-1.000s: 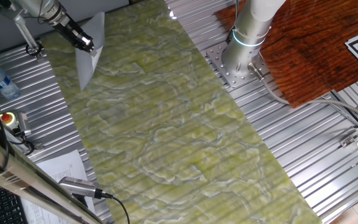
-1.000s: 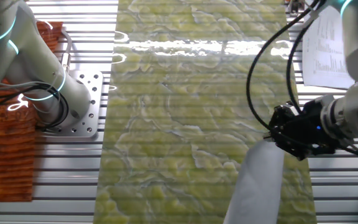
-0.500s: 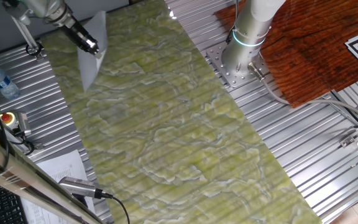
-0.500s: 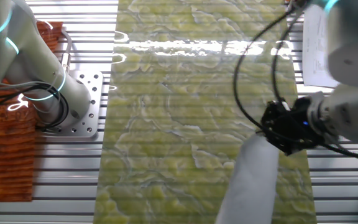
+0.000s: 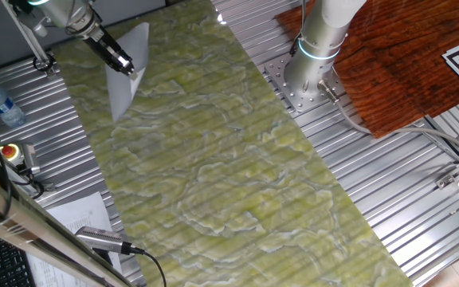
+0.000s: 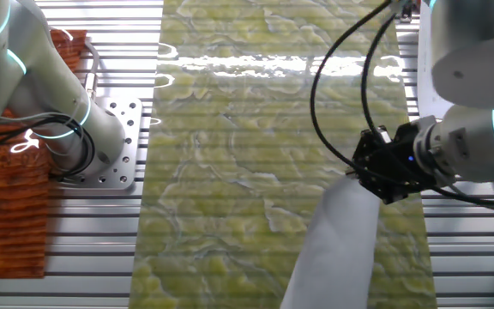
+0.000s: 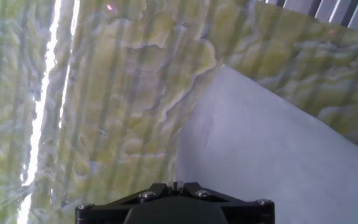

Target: Flip over and spread out the paper that is laid flat on the table

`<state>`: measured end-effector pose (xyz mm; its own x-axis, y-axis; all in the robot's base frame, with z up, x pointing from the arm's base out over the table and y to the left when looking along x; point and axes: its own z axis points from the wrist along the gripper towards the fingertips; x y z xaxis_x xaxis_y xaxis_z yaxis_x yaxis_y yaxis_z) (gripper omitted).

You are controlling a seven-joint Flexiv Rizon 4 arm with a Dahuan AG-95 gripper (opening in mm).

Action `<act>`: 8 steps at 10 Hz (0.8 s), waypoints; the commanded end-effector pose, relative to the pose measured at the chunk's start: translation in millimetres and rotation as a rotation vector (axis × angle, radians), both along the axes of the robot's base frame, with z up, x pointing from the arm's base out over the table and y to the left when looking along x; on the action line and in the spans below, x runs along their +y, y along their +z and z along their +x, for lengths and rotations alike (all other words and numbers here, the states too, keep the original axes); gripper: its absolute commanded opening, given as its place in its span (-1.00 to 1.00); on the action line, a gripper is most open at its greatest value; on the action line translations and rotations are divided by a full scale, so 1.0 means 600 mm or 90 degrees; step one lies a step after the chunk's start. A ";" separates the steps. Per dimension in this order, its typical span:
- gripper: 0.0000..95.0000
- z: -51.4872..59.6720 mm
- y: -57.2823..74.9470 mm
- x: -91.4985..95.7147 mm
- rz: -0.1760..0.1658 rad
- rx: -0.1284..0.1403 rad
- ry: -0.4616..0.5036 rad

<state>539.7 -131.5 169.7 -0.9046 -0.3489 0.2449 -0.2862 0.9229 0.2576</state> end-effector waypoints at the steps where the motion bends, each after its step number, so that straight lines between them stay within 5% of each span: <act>1: -0.60 0.002 0.000 -0.001 -0.001 0.002 0.001; 8: -0.60 0.000 0.000 0.001 -0.005 0.001 0.002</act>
